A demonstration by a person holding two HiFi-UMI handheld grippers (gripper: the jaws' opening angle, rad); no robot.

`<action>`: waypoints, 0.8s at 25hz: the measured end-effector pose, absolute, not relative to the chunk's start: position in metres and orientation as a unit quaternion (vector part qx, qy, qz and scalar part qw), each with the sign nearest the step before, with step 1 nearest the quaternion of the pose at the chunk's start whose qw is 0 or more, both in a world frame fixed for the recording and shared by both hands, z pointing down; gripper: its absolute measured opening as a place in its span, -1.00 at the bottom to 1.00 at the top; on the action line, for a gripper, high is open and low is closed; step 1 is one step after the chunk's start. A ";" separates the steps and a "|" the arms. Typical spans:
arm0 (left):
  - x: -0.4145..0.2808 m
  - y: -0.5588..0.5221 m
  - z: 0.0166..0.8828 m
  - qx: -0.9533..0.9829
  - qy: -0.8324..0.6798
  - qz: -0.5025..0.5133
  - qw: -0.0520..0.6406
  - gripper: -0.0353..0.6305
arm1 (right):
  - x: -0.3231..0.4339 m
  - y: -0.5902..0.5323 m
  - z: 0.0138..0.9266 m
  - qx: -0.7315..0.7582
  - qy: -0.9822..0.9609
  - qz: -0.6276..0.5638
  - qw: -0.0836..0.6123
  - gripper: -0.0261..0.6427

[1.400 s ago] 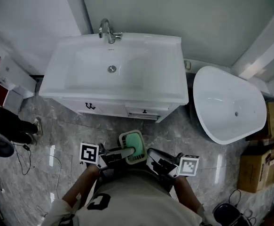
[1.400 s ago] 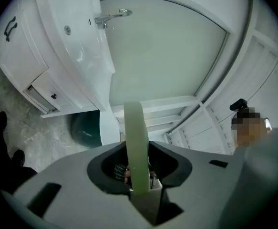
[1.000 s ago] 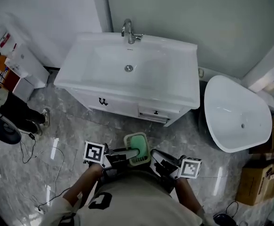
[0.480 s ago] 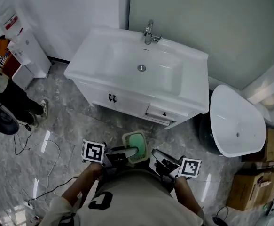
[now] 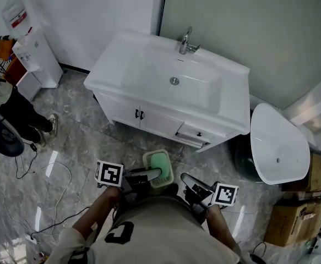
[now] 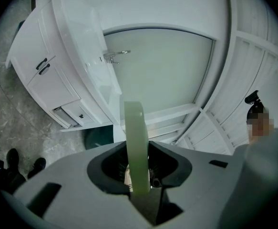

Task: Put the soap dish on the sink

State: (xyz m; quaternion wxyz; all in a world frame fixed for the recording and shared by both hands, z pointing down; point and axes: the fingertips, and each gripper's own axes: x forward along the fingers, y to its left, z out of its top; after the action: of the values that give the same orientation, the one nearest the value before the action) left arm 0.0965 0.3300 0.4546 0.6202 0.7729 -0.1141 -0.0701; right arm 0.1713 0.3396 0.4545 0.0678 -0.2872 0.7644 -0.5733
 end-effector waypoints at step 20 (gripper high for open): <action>0.036 0.319 0.449 0.778 -0.136 -0.107 0.604 -0.51 | 0.106 0.340 0.447 -0.262 0.797 -0.544 0.005 -0.89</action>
State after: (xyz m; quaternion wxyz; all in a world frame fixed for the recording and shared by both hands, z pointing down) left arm 0.0361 0.3195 0.4492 0.6042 0.7778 -0.1355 -0.1074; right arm 0.1055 0.3398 0.4474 0.0052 -0.2624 0.7967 -0.5444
